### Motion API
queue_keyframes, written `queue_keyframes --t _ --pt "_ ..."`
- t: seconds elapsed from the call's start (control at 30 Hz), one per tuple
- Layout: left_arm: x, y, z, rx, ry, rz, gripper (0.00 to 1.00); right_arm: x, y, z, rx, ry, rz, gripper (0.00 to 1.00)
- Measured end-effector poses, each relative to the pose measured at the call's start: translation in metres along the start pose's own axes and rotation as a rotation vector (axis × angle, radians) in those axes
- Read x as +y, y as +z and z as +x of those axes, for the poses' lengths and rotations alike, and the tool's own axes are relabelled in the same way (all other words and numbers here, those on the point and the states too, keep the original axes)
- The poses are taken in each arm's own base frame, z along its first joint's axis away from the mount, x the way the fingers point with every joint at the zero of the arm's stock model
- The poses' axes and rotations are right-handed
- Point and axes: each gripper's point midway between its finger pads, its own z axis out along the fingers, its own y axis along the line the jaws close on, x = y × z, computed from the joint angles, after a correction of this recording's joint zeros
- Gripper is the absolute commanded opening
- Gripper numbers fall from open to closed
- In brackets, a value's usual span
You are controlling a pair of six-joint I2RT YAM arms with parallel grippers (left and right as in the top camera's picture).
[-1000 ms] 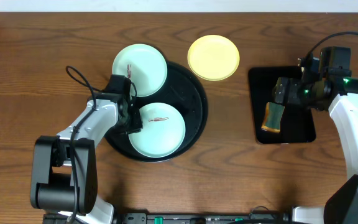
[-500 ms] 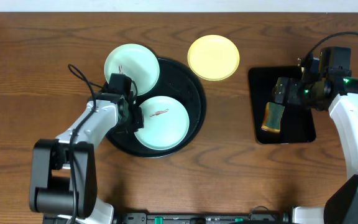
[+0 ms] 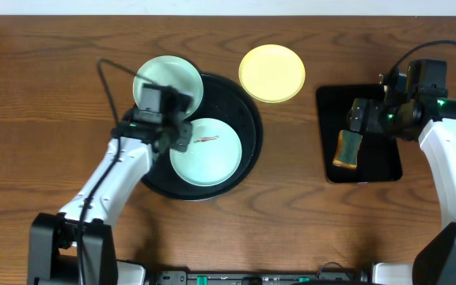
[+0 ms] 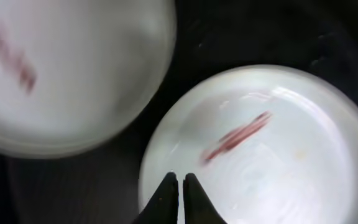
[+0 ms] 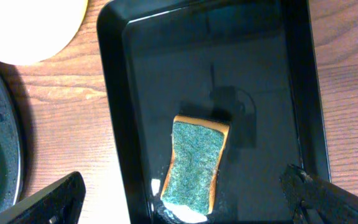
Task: Clean dirty plates on tray and stack at the side
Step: 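Move the left gripper to the rim of the lower green plate, then grasp the lower green plate rim with the left gripper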
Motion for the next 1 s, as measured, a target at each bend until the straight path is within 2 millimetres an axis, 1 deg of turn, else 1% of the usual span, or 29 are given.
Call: queue_keyframes --t 0.03,0.07,0.13,0.2,0.23,0.27,0.33,0.4,0.53,0.57,0.63,0.67,0.73,0.77,0.8,0.9,1.0 --pt "-0.007 0.000 -0.005 -0.015 0.031 0.008 0.08 0.000 0.000 0.000 0.000 0.000 0.000 0.99" --pt "-0.015 0.000 -0.007 -0.020 0.057 0.019 0.14 0.000 0.000 0.000 0.000 0.000 0.000 0.99" --pt "-0.029 -0.001 -0.006 0.002 0.087 0.042 0.47 0.000 0.000 0.000 0.000 0.000 0.000 0.99" --pt "-0.042 -0.007 -0.002 0.051 0.087 0.069 0.57 0.000 0.000 0.000 0.001 0.000 0.000 0.99" --pt "-0.047 -0.012 -0.004 0.070 0.082 0.078 0.65 0.000 0.000 0.000 0.000 0.000 0.000 0.99" --pt "-0.052 -0.018 -0.005 0.088 0.068 0.086 0.70 0.000 0.000 0.000 0.000 0.000 0.000 0.99" --pt "-0.057 -0.027 -0.005 0.124 0.030 0.093 0.70 0.000 0.000 0.000 0.000 0.000 0.000 0.99" --pt "-0.058 -0.034 0.003 0.176 -0.034 0.083 0.70 0.000 0.000 0.000 0.000 0.000 0.000 0.99" --pt "-0.043 -0.044 0.040 0.332 -0.241 -0.029 0.70 0.000 0.000 0.000 0.000 0.000 0.000 0.99" --pt "-0.039 -0.044 0.047 0.353 -0.292 -0.058 0.70 0.000 0.000 0.000 0.000 0.000 0.000 0.99" --pt "-0.034 -0.042 0.059 0.376 -0.391 -0.105 0.66 0.000 0.000 0.000 0.000 0.000 0.000 0.99" --pt "-0.032 -0.039 0.069 0.396 -0.444 -0.131 0.66 0.000 0.000 0.000 0.000 0.000 0.000 0.99" --pt "-0.032 -0.033 0.086 0.424 -0.503 -0.159 0.64 0.000 0.000 0.000 0.000 0.000 0.000 0.99" --pt "-0.031 -0.028 0.095 0.430 -0.534 -0.173 0.62 0.000 0.000 0.000 0.000 0.000 0.000 0.99" --pt "-0.031 -0.024 0.100 0.427 -0.558 -0.182 0.61 0.000 0.000 0.000 0.000 0.000 0.000 0.99" --pt "-0.030 -0.012 0.110 0.403 -0.618 -0.198 0.57 0.000 0.000 0.000 0.000 0.000 0.000 0.99" --pt "-0.030 -0.006 0.114 0.391 -0.653 -0.204 0.53 0.000 0.000 0.000 0.000 0.000 -0.001 0.99"
